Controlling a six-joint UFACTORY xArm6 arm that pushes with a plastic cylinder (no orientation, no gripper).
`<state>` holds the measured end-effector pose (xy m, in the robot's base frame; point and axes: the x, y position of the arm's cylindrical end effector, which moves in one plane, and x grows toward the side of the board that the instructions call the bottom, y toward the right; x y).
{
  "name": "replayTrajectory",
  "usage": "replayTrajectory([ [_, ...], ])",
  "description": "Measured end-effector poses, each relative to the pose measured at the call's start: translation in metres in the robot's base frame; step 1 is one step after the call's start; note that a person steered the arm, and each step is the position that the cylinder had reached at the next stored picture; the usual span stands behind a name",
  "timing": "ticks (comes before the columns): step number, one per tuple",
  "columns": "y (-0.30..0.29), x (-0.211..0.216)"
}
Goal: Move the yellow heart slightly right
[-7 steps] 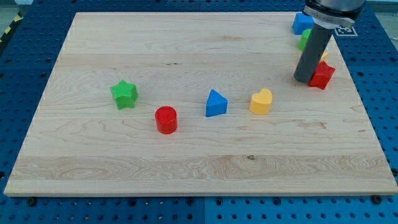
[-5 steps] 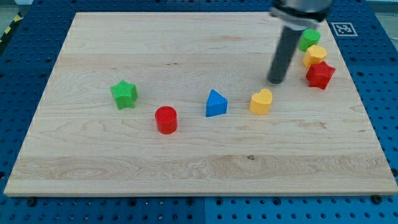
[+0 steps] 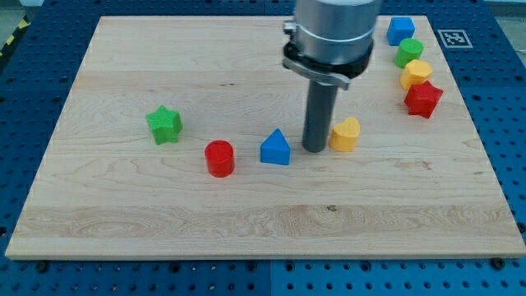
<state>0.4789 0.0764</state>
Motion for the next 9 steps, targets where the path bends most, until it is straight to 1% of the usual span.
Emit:
replayTrajectory([
  [1, 0.034, 0.000],
  [2, 0.044, 0.000],
  [4, 0.044, -0.030],
  [6, 0.084, -0.028],
  [7, 0.093, -0.007],
  [9, 0.107, 0.002],
])
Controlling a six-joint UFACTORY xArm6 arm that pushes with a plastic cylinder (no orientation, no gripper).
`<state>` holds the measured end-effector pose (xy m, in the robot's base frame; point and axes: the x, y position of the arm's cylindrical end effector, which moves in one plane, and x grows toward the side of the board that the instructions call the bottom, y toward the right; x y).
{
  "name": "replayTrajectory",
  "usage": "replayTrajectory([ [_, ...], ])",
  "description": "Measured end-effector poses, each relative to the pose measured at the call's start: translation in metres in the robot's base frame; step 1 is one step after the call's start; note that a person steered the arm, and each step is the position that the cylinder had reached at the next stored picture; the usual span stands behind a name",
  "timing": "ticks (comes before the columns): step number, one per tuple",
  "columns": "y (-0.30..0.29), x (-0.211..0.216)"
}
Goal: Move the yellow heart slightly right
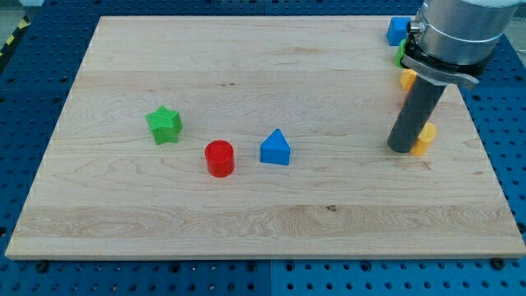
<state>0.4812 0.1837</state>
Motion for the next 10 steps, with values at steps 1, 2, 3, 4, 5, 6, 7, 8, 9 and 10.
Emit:
replayTrajectory([
  [1, 0.009, 0.006],
  [2, 0.011, 0.007],
  [3, 0.012, 0.007],
  [4, 0.016, 0.008],
  [5, 0.018, 0.008],
  [6, 0.018, 0.008],
  [7, 0.021, 0.008],
  [8, 0.030, 0.008],
  [9, 0.035, 0.008],
  [10, 0.041, 0.008],
])
